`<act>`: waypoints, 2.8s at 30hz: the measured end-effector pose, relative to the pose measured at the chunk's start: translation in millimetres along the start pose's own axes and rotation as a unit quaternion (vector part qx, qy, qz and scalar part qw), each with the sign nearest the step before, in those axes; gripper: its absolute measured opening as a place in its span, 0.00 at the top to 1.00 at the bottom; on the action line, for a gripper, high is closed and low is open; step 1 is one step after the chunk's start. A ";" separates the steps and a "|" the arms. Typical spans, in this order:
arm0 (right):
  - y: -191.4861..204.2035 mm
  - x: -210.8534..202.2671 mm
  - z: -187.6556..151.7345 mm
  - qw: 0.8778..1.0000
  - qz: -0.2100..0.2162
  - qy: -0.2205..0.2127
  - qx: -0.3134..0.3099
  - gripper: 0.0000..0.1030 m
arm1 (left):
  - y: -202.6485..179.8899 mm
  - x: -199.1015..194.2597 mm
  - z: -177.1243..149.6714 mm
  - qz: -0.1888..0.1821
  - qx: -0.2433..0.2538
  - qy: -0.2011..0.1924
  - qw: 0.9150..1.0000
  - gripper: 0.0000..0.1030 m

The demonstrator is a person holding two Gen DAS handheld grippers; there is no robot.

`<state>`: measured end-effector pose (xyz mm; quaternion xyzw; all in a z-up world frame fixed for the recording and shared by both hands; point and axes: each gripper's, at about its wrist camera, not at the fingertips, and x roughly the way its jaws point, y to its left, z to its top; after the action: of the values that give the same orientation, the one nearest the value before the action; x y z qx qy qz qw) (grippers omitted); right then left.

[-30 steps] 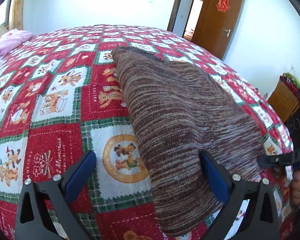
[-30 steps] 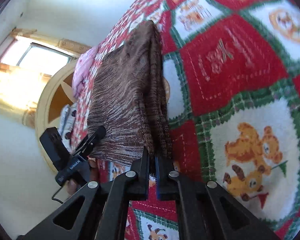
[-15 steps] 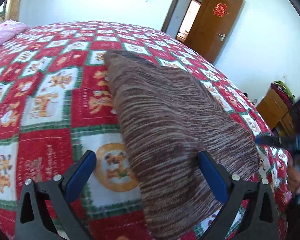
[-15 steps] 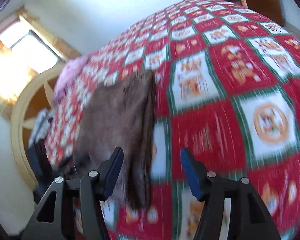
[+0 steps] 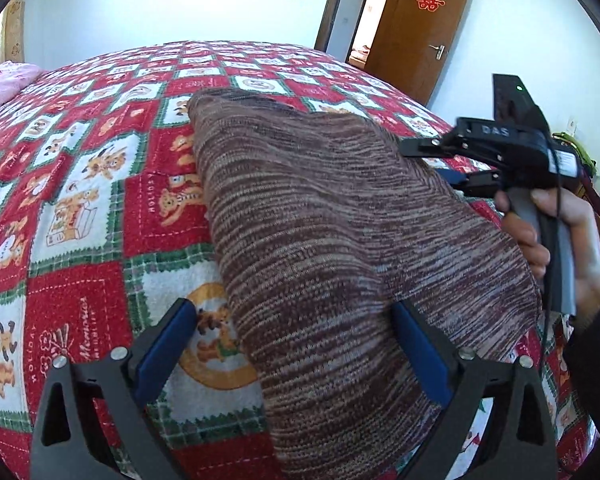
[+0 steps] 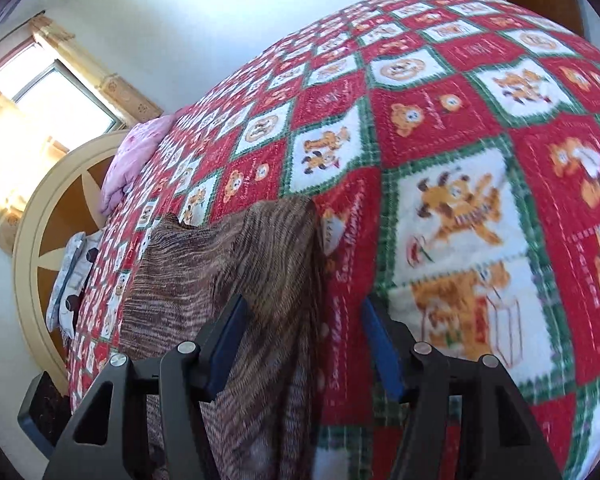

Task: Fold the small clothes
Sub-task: 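Lift the sweater edge with both tools and fold it over itself, then lower the folded edge onto the sweater with both tools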

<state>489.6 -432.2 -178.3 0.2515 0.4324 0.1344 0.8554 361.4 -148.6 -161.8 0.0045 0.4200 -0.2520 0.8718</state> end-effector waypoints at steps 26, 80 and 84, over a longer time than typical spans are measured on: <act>48.6 12.7 -3.0 0.994 -0.086 -0.006 -0.068 0.83 | -5.1 6.4 8.4 0.008 0.022 0.019 1.000 0.26; 397.2 52.8 -144.9 0.964 0.156 0.038 -0.213 0.84 | 119.4 -266.5 -107.9 0.208 -0.051 -0.091 0.973 0.71; 422.3 68.9 -153.5 0.959 0.162 0.052 -0.228 0.84 | 131.6 -272.5 -118.1 0.225 -0.056 -0.093 0.968 0.71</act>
<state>401.1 0.5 -70.5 0.1090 0.3879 0.3793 0.8329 191.8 110.9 -64.9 0.0261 0.3391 -0.0248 0.9401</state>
